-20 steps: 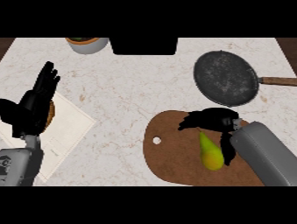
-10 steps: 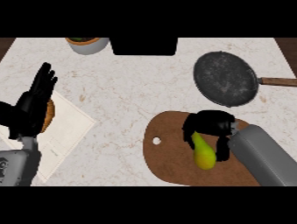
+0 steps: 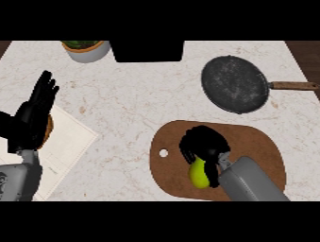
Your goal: Pick the pear from the cutting board and place it in the pan
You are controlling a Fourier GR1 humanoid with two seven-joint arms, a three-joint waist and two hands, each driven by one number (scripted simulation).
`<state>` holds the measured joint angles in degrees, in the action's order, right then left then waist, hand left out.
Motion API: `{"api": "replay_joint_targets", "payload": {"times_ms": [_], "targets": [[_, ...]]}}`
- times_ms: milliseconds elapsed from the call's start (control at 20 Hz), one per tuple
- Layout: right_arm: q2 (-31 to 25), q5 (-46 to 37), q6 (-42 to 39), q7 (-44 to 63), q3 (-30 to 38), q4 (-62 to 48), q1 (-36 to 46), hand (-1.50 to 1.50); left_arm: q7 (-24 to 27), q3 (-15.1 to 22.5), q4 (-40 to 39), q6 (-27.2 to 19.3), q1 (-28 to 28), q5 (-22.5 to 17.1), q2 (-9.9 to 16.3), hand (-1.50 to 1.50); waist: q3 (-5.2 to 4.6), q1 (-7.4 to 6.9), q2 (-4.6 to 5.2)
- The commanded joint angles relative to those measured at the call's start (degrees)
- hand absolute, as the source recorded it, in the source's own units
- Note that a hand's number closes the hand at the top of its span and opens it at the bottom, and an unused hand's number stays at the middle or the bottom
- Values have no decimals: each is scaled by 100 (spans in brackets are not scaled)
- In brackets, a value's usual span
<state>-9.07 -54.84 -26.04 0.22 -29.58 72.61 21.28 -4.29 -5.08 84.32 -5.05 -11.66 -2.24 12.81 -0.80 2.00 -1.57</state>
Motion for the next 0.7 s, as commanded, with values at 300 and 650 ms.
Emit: {"api": "replay_joint_targets", "payload": {"times_ms": [300, 650], "targets": [[896, -1176, 1926, 2492, -817, 2473, -947, 150, -133, -62, 269, 124, 106, -122, 85, 0, 82, -97, 78], [905, -1352, 2136, 3176, -413, 3317, -711, 150, 141, 58, 319, 177, 367, -80, -107, 0, 80, -215, 144]]}}
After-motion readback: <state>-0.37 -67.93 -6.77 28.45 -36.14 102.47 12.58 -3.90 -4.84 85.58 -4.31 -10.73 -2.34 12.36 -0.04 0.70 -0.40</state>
